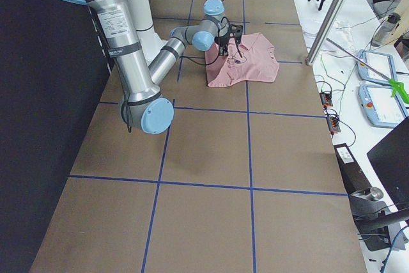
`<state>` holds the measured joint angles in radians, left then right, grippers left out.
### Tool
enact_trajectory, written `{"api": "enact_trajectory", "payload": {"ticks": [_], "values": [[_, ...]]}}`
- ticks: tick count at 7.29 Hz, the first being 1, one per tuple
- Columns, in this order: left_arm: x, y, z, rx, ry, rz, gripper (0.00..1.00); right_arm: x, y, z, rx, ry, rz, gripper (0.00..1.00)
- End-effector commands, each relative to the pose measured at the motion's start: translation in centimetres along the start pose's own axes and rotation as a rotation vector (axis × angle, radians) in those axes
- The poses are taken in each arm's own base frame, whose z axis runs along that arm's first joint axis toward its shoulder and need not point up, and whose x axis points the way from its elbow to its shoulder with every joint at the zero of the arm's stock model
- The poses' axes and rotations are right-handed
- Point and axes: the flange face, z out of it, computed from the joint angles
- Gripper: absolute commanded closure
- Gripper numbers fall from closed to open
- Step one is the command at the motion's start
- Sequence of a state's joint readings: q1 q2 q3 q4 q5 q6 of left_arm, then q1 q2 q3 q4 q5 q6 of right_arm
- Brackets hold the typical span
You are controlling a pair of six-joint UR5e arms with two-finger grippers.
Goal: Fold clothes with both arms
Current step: 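Lift the hem with both grippers and fold it toward the collar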
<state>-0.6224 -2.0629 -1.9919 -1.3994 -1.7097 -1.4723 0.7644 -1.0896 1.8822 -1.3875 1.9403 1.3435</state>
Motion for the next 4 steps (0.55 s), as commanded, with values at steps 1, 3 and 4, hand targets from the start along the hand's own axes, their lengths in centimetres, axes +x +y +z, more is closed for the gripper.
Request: {"api": "enact_trajectory", "payload": {"ticks": [1, 3, 4], "values": [[0.4, -7.8, 4.8, 0.076, -0.006, 0.012, 1.00, -1.2, -6.9, 4.6, 0.044, 0.028, 0.037, 1.00], [0.1, -12.2, 12.0, 0.112, 0.028, -0.003, 1.00, -0.5, -10.9, 9.6, 0.068, 0.016, 0.044, 1.00], [0.8, -13.4, 14.3, 0.122, 0.045, -0.004, 1.00, -1.9, -12.4, 11.6, 0.062, 0.043, 0.055, 1.00]]}}
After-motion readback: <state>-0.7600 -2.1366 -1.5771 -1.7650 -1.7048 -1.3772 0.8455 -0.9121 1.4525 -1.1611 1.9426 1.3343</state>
